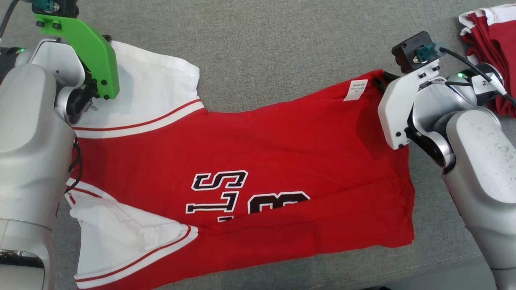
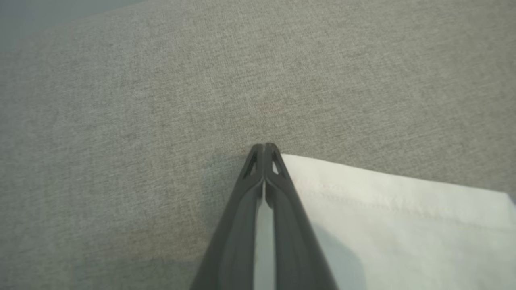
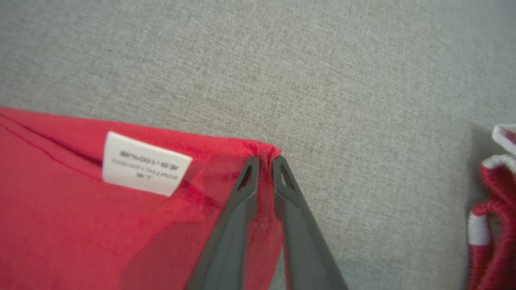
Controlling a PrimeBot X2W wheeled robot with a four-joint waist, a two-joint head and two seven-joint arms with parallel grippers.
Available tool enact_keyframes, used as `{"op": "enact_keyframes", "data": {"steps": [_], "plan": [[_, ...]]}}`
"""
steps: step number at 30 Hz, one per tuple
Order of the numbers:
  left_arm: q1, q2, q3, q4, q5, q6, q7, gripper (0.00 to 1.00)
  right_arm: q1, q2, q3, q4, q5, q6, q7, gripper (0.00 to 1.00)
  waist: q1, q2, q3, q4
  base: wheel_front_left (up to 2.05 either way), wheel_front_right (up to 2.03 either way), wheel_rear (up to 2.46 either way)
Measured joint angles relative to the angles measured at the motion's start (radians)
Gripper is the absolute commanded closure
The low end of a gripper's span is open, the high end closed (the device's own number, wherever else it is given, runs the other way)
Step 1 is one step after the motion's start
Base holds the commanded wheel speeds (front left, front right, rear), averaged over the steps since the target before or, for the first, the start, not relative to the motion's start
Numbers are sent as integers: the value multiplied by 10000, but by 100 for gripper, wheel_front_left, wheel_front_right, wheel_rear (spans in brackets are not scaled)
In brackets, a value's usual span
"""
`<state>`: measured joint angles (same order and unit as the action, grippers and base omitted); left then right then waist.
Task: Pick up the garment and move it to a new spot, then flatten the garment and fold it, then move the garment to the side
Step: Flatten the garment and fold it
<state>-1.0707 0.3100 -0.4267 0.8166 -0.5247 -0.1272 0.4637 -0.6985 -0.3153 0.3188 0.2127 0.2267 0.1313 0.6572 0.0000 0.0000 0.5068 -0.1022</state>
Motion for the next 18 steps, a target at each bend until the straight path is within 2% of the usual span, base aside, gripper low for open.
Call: {"op": "enact_keyframes", "data": {"steps": [2, 7, 13, 18], "plan": [[6, 8, -6, -15, -23, 40, -63, 100, -135, -79, 33, 81, 0, 0, 23, 100, 0, 0, 7, 29, 0, 0, 0], [101, -19, 33, -125, -23, 236, -715, 100, -273, -171, -15, 263, -15, 0, -180, 100, 0, 0, -20, 146, 0, 0, 0], [828, -201, 757, -683, -347, 897, -2686, 100, 157, -109, -130, 163, 307, 0, -591, 100, 0, 0, -329, 279, 0, 0, 0], [2053, -489, 1269, -1643, -696, 1191, -4234, 100, 842, -205, -449, -291, 679, 0, -894, 100, 0, 0, -707, 446, 0, 0, 0]]}}
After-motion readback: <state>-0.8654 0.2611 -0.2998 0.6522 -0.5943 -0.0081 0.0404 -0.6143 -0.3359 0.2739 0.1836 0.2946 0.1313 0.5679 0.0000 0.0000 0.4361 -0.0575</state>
